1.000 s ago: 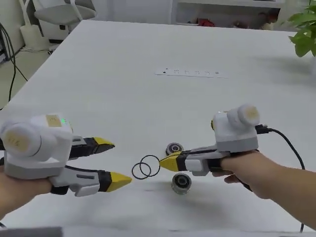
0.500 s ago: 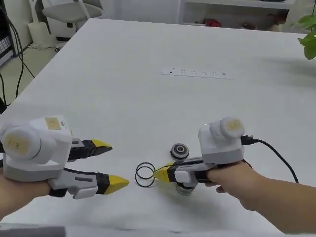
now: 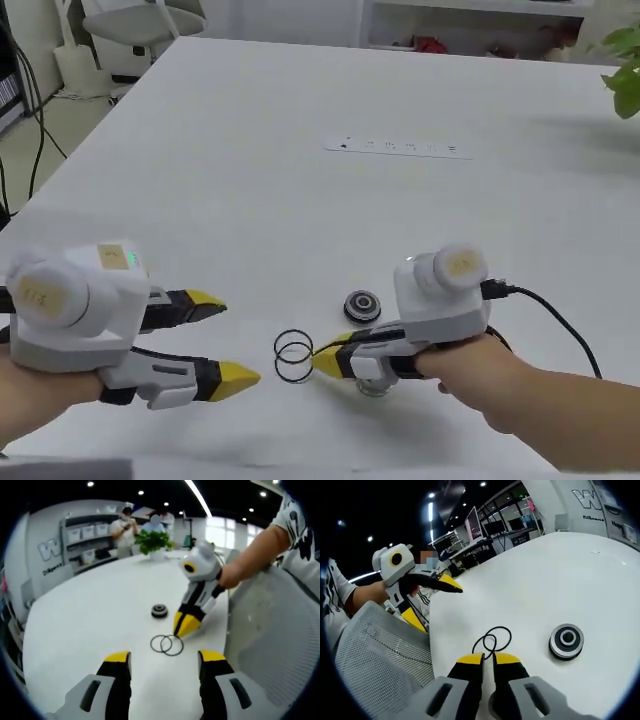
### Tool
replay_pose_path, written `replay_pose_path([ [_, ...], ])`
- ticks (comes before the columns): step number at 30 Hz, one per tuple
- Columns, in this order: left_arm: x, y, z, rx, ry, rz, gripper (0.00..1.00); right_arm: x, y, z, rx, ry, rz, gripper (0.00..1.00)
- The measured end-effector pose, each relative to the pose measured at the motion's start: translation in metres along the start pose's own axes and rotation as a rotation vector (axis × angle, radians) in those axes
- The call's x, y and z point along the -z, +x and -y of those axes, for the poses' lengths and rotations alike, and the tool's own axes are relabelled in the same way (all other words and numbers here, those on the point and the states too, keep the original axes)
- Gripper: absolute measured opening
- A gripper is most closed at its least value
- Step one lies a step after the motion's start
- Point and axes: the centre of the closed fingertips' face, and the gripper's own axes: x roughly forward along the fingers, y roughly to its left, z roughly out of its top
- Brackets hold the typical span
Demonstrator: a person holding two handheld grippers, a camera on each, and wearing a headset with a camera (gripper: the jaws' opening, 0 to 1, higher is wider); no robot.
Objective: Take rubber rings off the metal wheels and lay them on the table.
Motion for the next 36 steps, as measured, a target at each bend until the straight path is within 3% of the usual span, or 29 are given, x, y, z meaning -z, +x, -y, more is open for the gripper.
replay_pose_path([
  [9,-0.001,0.001,-0.002,0.006,0.003,-0.009,0.55,-0.007,-0.003,-0.004,-0.009,-0.029,0.019,0.13],
  [21,-0.017,0.011,-0.005,0.033,0.037,-0.015,0.54,-0.024,-0.022,0.002,0.008,-0.087,0.076,0.24],
  [25,-0.022,0.016,-0.007,0.043,0.05,-0.018,0.54,-0.03,-0.03,0.006,0.025,-0.107,0.097,0.31],
  [36,-0.032,0.028,-0.013,0.06,0.069,-0.022,0.54,-0.032,-0.052,0.024,0.064,-0.144,0.105,0.33],
])
